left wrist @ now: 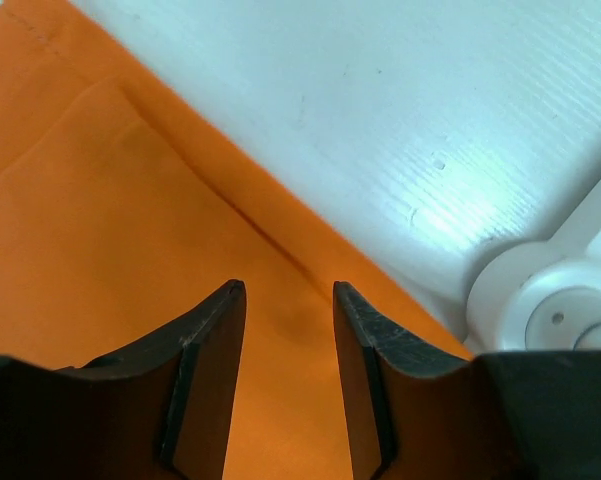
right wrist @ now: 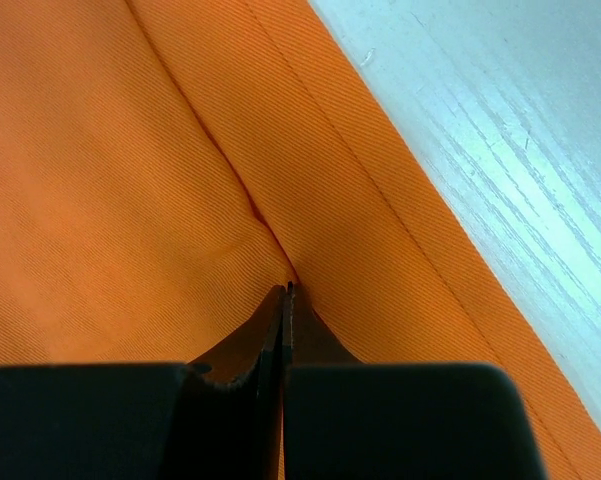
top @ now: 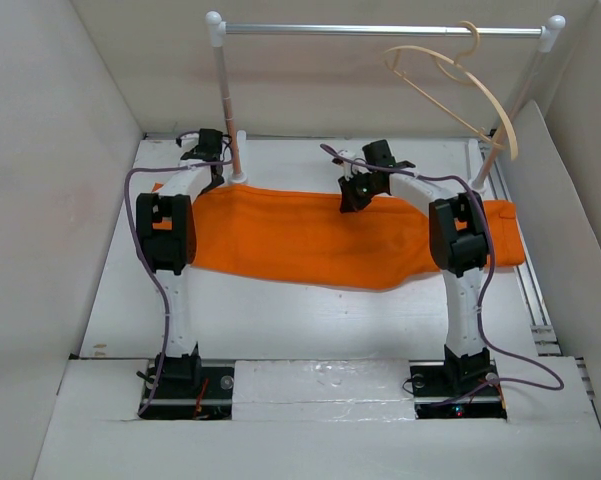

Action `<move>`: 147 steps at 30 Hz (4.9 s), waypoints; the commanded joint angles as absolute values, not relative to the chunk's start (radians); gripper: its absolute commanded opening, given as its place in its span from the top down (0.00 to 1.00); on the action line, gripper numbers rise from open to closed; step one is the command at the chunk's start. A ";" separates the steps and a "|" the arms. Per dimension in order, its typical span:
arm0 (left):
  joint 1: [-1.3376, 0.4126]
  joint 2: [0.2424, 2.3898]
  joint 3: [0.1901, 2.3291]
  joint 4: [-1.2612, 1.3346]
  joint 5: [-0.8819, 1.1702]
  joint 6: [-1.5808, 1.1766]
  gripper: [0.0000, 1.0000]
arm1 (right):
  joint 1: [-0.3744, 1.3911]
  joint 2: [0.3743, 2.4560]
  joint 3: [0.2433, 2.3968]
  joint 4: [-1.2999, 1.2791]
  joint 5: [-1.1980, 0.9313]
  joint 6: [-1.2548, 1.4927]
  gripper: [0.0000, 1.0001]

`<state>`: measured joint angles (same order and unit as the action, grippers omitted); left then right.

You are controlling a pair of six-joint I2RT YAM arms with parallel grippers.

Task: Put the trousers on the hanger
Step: Fold the trousers

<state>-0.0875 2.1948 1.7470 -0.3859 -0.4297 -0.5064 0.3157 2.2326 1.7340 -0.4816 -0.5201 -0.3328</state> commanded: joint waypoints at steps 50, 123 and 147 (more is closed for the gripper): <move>-0.083 1.980 1.617 -0.357 -0.526 -0.525 1.00 | 0.311 2.201 1.726 -0.417 -0.437 -0.339 0.46; -0.074 1.600 1.089 -0.241 -0.321 -0.620 0.29 | 0.428 1.530 1.047 -0.155 -0.112 -0.003 0.67; 0.416 1.519 0.804 -0.305 -0.035 -0.738 0.40 | 0.879 1.530 0.735 -0.202 -0.046 0.189 0.95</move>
<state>0.4290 1.5711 0.8436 -0.1406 0.0616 -0.7673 0.8433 1.5654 0.7536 -0.0444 -0.0456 0.1154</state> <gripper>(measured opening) 0.600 0.029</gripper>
